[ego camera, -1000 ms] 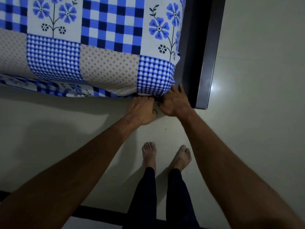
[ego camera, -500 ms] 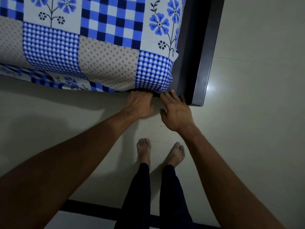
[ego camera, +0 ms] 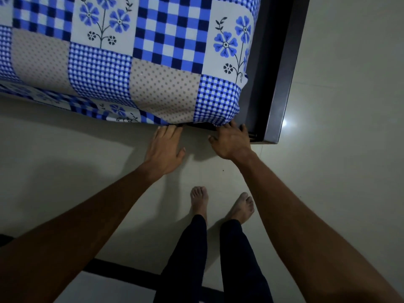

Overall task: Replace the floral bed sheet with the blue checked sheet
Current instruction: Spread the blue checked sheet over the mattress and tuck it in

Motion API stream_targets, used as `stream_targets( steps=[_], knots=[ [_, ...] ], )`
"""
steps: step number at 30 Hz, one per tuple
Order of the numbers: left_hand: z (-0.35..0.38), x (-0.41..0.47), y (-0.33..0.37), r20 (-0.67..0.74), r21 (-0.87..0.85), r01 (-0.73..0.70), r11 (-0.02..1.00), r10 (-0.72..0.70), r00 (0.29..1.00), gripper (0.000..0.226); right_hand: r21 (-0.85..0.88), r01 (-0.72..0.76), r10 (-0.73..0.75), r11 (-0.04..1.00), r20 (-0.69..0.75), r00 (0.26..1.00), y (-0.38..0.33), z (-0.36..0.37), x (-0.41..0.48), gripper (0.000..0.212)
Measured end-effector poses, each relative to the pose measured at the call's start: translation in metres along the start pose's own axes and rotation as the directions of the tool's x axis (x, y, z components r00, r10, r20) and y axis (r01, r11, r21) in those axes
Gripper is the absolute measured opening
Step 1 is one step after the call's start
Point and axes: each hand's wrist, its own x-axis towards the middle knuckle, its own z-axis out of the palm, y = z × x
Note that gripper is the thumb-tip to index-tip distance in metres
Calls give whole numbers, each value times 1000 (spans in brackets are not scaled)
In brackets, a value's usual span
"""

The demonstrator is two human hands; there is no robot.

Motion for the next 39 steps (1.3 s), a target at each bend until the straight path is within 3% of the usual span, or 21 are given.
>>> stream_targets(
  steps=[6, 9, 12, 16, 18, 21, 24, 26, 33, 36, 39],
  knots=[
    [1, 31, -20, 121, -16, 12, 1000, -10, 993, 72, 123, -95, 125, 988, -264, 957, -40, 24, -34, 59],
    [-18, 49, -26, 115, -88, -21, 996, 31, 993, 70, 220, 20, 69, 975, -387, 919, -69, 32, -41, 55],
    [-38, 62, -41, 88, -108, -194, 975, 204, 975, 58, 222, 102, -9, 970, -385, 923, -92, 32, -23, 58],
    [-35, 43, -67, 134, -288, -302, 909, 350, 927, 71, 136, -57, 94, 989, -282, 955, -106, 23, 10, 58],
    [-28, 21, -72, -9, -342, -347, 873, 367, 930, 61, 69, -135, 145, 988, -166, 975, -115, 22, 16, 56],
    [-26, -6, -78, -187, -274, -321, 907, 277, 943, 52, 8, -228, 228, 974, -93, 969, -127, 23, 23, 53],
    [-25, -12, -100, -100, -163, -121, 979, 105, 989, 67, -19, -312, 311, 950, -64, 948, -140, 20, 29, 57],
    [-21, -2, -116, -5, -100, -89, 991, 89, 996, 73, -24, -346, 344, 938, -55, 937, -144, 19, 30, 59],
    [-17, 15, -131, 21, 133, -250, 959, 250, 968, 71, 124, -261, 284, 958, -249, 926, -136, 30, 26, 46],
    [-12, 16, -120, 22, 200, -203, 959, 202, 979, 72, 198, -241, 301, 950, -385, 872, -142, 37, 21, 36],
    [-10, 23, -102, -28, 142, -78, 987, 83, 996, 63, 345, -191, 356, 919, -518, 778, -156, 38, 10, 20]
  ],
)
